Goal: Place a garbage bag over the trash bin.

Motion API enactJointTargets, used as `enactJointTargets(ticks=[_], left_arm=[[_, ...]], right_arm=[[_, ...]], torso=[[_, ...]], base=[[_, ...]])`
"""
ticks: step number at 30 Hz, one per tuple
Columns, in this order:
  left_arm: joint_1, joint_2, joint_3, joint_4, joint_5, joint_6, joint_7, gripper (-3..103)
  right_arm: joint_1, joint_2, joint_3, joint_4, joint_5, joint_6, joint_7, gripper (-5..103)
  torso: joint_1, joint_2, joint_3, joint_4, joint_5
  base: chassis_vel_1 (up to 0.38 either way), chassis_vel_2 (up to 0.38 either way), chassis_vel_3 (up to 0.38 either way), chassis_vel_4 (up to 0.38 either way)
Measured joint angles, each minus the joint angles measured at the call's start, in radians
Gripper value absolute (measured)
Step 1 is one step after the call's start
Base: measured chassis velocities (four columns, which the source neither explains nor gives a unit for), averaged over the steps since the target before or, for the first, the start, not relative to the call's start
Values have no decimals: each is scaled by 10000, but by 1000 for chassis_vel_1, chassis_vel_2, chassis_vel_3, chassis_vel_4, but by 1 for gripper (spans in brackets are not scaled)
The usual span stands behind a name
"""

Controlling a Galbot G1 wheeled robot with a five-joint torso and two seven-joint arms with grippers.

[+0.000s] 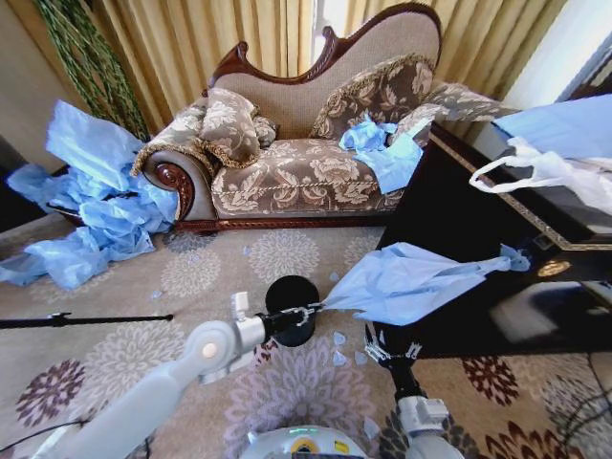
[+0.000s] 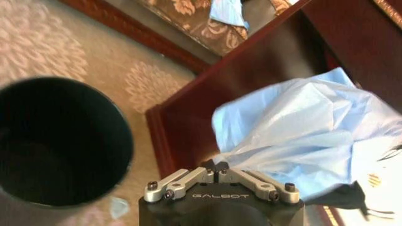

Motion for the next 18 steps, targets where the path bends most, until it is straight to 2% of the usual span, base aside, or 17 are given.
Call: enactJointTargets(ticks=[5, 10, 18], left_arm=[[312, 186, -192, 49, 876, -45, 284, 0], [592, 572, -391, 78, 1307, -76, 577, 0], [724, 1103, -709, 43, 1337, -164, 775, 0]], right_arm=[[12, -47, 7, -25, 0, 52, -9, 100], [38, -134, 109, -27, 68, 93, -13, 100], [145, -173, 157, -160, 166, 202, -60, 100]], torso=[[0, 0, 0, -1, 1], [0, 0, 0, -1, 2], [0, 0, 0, -1, 3]], base=[[0, 0, 0, 0], [0, 0, 0, 0], [0, 0, 0, 0]])
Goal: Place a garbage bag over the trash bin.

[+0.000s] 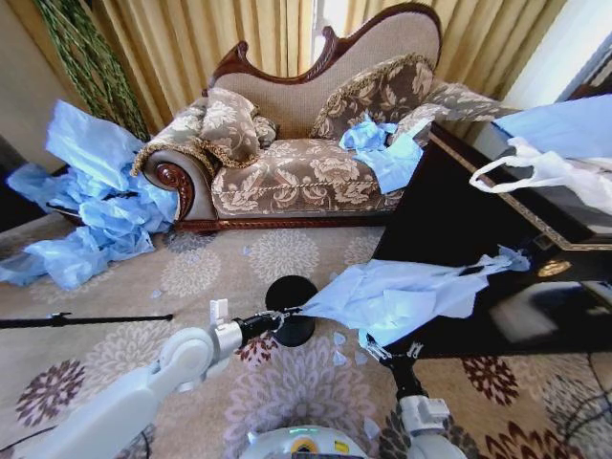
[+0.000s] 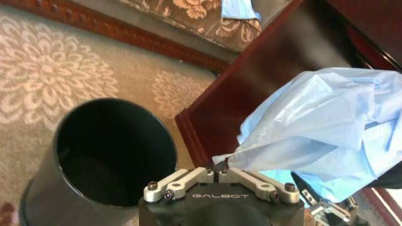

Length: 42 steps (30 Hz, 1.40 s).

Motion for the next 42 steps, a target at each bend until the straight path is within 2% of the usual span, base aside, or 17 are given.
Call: enactJointTargets(ticks=[9, 15, 19, 28, 31, 36, 42], left_arm=[[-24, 298, -662, -120, -365, -52, -65, 0], [-581, 176, -992, -458, -956, -219, -796, 0], [-677, 183, -1150, -635, -1044, -264, -932, 0], [560, 465, -2476, -663, -1140, -225, -732, 0], [602, 502, -2633, -537, -1132, -223, -700, 0], [588, 614, -2997, -542, -1277, -283, -599, 0], [-187, 872, -3186, -640, -1383, -407, -178, 0]], right_arm=[[30, -165, 173, -108, 170, 96, -118, 100], [-411, -228, 215, -67, 367, 418, -553, 100], [-625, -174, 78, -29, 375, 577, -706, 100], [-774, 41, 36, -293, 288, 869, -908, 100], [-765, 112, 23, -331, 221, 899, -908, 100], [-739, 147, -69, -355, 114, 921, -903, 100], [-772, 105, -178, -231, 50, 946, -885, 100]], torso=[[0, 0, 0, 1, -1], [0, 1, 0, 0, -1], [0, 2, 0, -2, -1], [0, 2, 0, 4, -2], [0, 2, 0, -3, -3], [0, 2, 0, 2, -2], [0, 2, 0, -2, 1]], base=[[0, 0, 0, 0], [0, 0, 0, 0], [0, 0, 0, 0], [0, 0, 0, 0], [0, 0, 0, 0], [0, 0, 0, 0], [0, 0, 0, 0]])
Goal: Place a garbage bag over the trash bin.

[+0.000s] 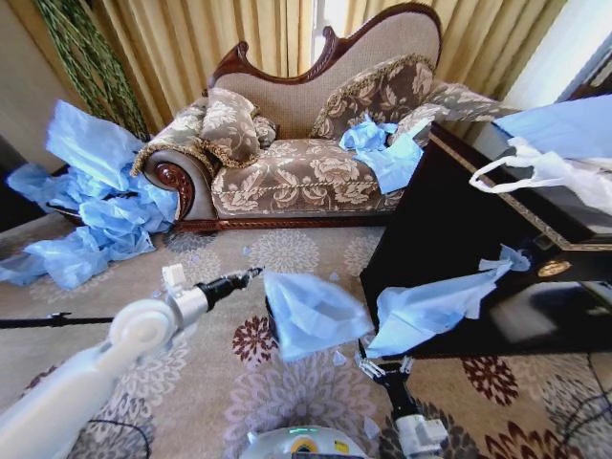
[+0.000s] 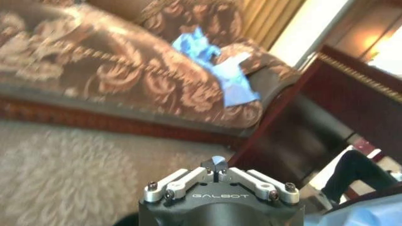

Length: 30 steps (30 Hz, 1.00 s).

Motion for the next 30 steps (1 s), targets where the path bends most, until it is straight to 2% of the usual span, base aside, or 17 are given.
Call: enactJointTargets(ticks=[6, 17, 23, 27, 30], left_arm=[[-602, 82, 418, -192, 25, -8, 116, 0], [-2156, 338, 1798, -479, 33, -15, 239, 0], [-2771, 515, 2036, -376, -329, -8, 315, 0], [-2942, 608, 2038, -294, -489, -2, 353, 0], [-3015, 637, 2039, -260, -559, -1, 372, 0]], right_arm=[[38, -163, 42, 257, 360, -86, 11, 100], [-484, -458, -1092, 1746, 1636, -927, 281, 100], [-611, -561, -2025, 2307, 1493, -1023, 414, 101], [-646, -630, -2477, 2668, 1295, -1105, 556, 90], [-678, -684, -2539, 2819, 1184, -1108, 584, 89]], torso=[[0, 0, 0, 2, 0], [0, 0, 0, 0, -2], [0, 0, 0, 3, -1], [0, 0, 0, 3, -2], [0, 0, 0, 3, -1]], base=[[0, 0, 0, 0], [0, 0, 0, 0], [0, 0, 0, 0], [0, 0, 0, 0], [0, 0, 0, 0]])
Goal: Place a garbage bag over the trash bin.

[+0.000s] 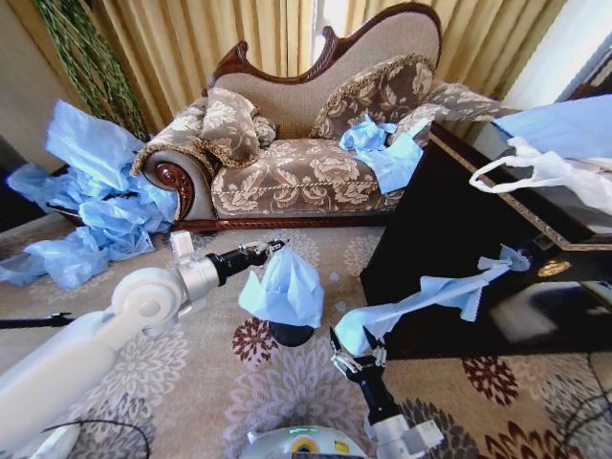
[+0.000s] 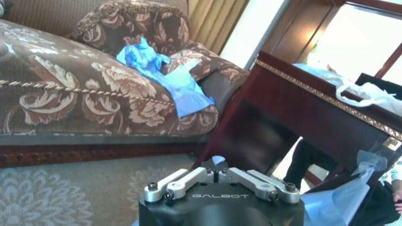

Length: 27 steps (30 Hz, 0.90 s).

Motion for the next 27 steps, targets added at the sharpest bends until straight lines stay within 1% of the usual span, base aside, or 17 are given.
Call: enactJointTargets(ticks=[1, 5, 7, 8, 10, 11, 13, 15, 18, 19, 20, 21, 22, 23, 24, 25, 27], left_arm=[[-45, 22, 0, 29, -38, 0, 26, 0], [-182, 102, 33, 179, -98, 2, 201, 0], [-196, 102, 56, 193, -99, 2, 225, 0], [-225, 92, 102, 203, -100, 2, 246, 0], [-286, 21, 209, 217, -100, 4, 274, 0], [-286, 21, 209, 217, -100, 4, 274, 0], [-333, -39, 312, 225, -93, 12, 302, 0], [-336, -43, 321, 224, -93, 12, 309, 0], [-313, -6, 352, 185, -81, 14, 397, 0], [-313, -6, 352, 185, -81, 14, 397, 0], [-307, 13, 355, 179, -77, 13, 412, 0], [-297, 45, 367, 172, -70, 5, 439, 0], [-284, 82, 379, 168, -66, -11, 478, 0], [-278, 110, 387, 162, -63, -20, 499, 0], [-278, 110, 387, 162, -63, -20, 499, 0], [-266, 153, 394, 138, -60, -29, 519, 0], [-230, 209, 396, 57, -58, -40, 534, 0]], right_arm=[[-41, -50, 2, 146, -62, 0, 13, 86], [-302, -385, 199, 1070, -292, -9, 92, 89], [-329, -488, 232, 1236, -302, -38, 92, 89], [-314, -626, 267, 1390, -265, -116, 89, 90], [-70, -871, 317, 1469, 114, -319, 81, 83], [-70, -871, 317, 1469, 114, -319, 81, 83], [314, -1167, 348, 1464, 817, -626, 79, 75], [392, -1230, 348, 1458, 984, -691, 82, 75], [1216, -1904, 281, 1389, 2682, -1336, 230, 62], [1216, -1904, 281, 1389, 2682, -1336, 230, 62], [1388, -2040, 259, 1367, 3019, -1475, 241, 62], [1699, -2256, 206, 1318, 3606, -1709, 255, 54], [2004, -2480, 116, 1276, 4203, -1936, 281, 51], [2187, -2625, 53, 1255, 4580, -2085, 297, 51], [2187, -2625, 53, 1255, 4580, -2085, 297, 51], [2433, -2814, -60, 1238, 5105, -2288, 322, 47], [2701, -3032, -230, 1208, 5784, -2562, 374, 38]], torso=[[0, 0, 0, -1, 0], [0, 0, 0, -1, -1], [0, 0, 0, -1, -1], [0, 0, 0, -1, 0], [0, 0, 0, -1, -1], [0, 0, 0, -1, -1], [0, 0, 0, -1, 1], [0, 0, 0, -1, 1], [0, 0, 0, 0, 2], [0, 0, 0, 0, 2], [0, 0, 0, 0, 1], [0, 0, 0, -1, 2], [0, 0, 0, 1, 2], [0, 0, 1, 1, 1], [0, 0, 1, 1, 1], [0, 0, 1, 2, 1], [0, 0, 1, 0, 1]], base=[[0, 0, 0, 0], [0, 0, 0, 0], [0, 0, 0, 0], [0, 0, 0, 0], [0, 0, 0, 0], [0, 0, 0, 0], [0, 0, 0, 0], [0, 0, 0, 0], [0, 0, 0, 0], [0, 0, 0, 0], [0, 0, 0, 0], [0, 0, 0, 0], [0, 0, 0, 0], [0, 0, 0, 0], [0, 0, 0, 0], [0, 0, 0, 0], [0, 0, 0, 0]])
